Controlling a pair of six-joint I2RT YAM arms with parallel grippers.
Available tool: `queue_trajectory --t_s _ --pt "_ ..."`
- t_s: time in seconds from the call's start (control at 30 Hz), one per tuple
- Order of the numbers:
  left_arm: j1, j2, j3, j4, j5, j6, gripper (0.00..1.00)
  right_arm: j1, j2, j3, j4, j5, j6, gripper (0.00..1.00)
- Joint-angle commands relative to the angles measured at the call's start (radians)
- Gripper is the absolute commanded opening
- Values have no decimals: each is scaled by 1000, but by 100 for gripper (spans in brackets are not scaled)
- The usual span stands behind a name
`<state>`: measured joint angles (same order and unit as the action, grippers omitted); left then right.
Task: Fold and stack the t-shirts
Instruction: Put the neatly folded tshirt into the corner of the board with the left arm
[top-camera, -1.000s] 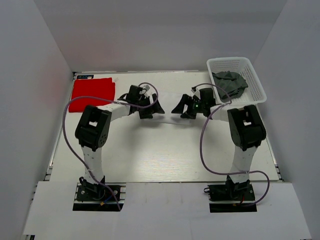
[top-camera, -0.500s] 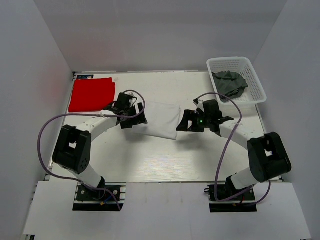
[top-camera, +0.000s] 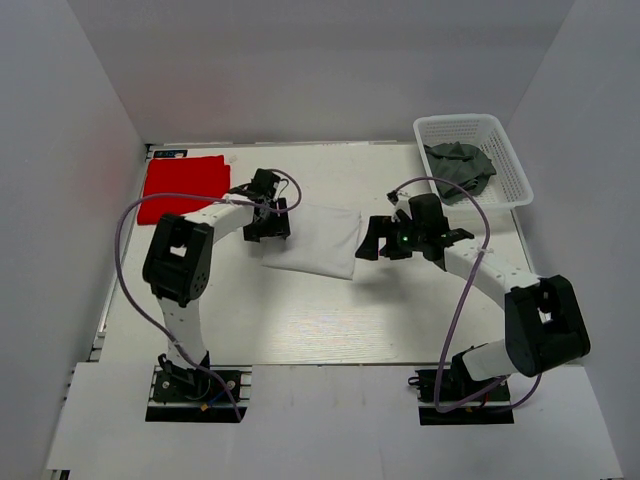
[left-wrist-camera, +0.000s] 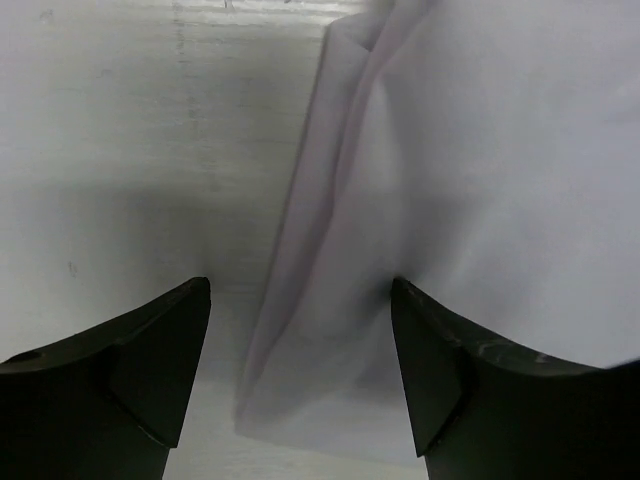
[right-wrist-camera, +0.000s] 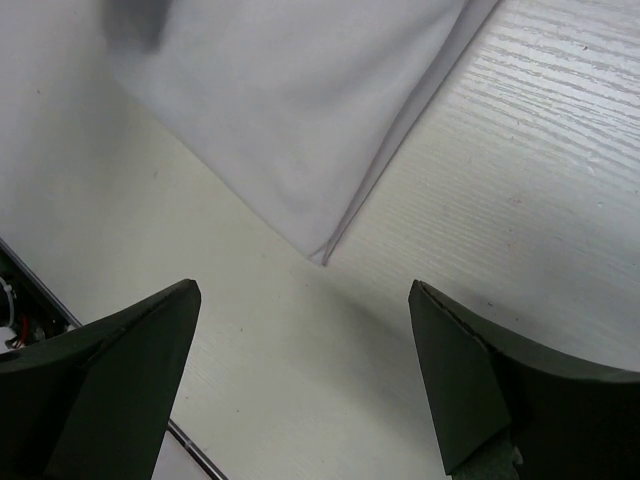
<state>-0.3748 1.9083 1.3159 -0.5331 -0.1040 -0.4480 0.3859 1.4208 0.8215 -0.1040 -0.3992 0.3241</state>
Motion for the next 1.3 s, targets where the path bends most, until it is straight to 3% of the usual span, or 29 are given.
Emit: queue_trajectory --t_s 0.0,0.17,0.23,0.27,0.33,0.37,0.4,0.63,0.8,0.97,1.27 --pt "7 52 57 -62 -55 38 82 -7 -42 39 -37 33 -42 91" --pt "-7 126 92 -82 -6 77 53 -9 -62 61 -92 97 -69 91" --pt "-19 141 101 -91 3 104 48 -5 -75 47 -79 114 -65 91" --pt "-19 153 101 -91 13 104 35 -8 -80 36 -77 121 -65 91" --pt "-19 167 101 -100 1 104 19 -9 -89 33 -83 145 -63 91" --pt "-19 182 101 -110 -11 104 3 -7 -91 33 -83 161 -68 91" --pt "-19 182 127 -120 -22 104 0 -10 -92 31 -83 171 -69 91" --pt "2 111 198 -160 -172 155 0 -15 -122 -2 -54 187 -83 91" --pt "2 3 247 -68 -252 333 0 -18 -123 -25 -20 203 -85 91" --pt "20 17 420 -117 -394 388 0 -21 -95 -13 -49 217 -77 91" --pt "132 72 552 -108 -479 492 0 -22 -106 5 -75 232 -80 91"
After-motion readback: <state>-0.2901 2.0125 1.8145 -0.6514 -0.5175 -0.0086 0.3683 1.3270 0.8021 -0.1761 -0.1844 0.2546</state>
